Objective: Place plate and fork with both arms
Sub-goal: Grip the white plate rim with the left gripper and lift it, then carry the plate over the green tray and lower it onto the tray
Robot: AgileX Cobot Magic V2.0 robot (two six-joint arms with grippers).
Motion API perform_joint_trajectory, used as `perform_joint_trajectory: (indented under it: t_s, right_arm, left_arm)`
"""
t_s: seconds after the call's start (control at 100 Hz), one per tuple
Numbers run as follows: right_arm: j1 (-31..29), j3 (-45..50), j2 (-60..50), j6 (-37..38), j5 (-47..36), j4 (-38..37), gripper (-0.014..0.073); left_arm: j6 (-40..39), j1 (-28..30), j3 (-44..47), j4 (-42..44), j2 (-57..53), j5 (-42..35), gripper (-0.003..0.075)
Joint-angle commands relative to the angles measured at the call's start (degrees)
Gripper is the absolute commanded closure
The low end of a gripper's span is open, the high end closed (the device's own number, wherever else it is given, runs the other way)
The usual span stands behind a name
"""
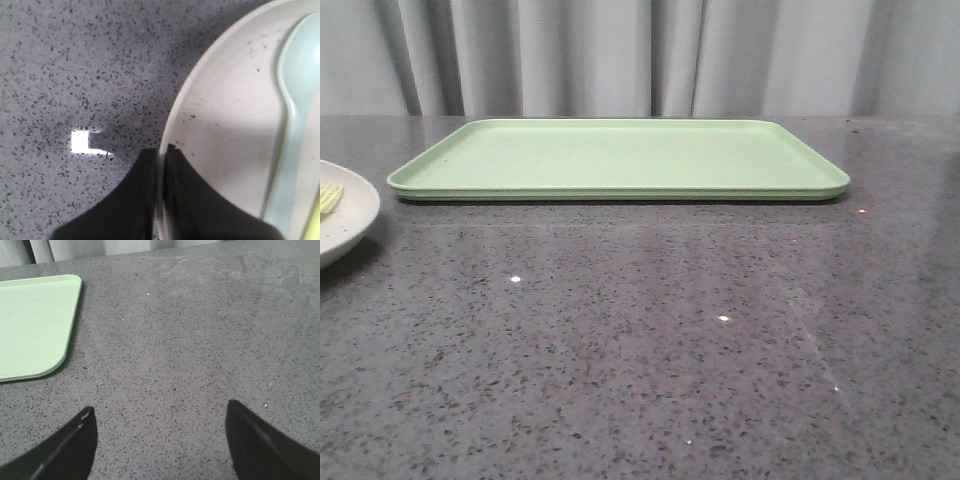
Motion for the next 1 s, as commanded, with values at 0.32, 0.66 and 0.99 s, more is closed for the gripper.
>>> perform_joint_trajectory:
  t_s: [0.32, 0.66, 0.99]
  right_arm:
    - [0.0, -2.0, 0.76, -0.66, -3.58, 0.0, 0.0052]
    - [0.0, -2.0, 0.76, -0.66, -3.53, 0.0, 0.0052]
    - [0.0, -2.0, 0.76, -0.66, -3.69, 0.0, 0.0052]
  left_arm:
    - [3.61, 4.61, -8.96, -8.22, -5.62, 3.65, 0.0741]
    - [4.82, 3.64, -10.45, -17.17, -4.73, 0.88, 0.0741]
    - [2.81, -7.23, -14.87, -21.02, 4.04, -5.06, 0.0741]
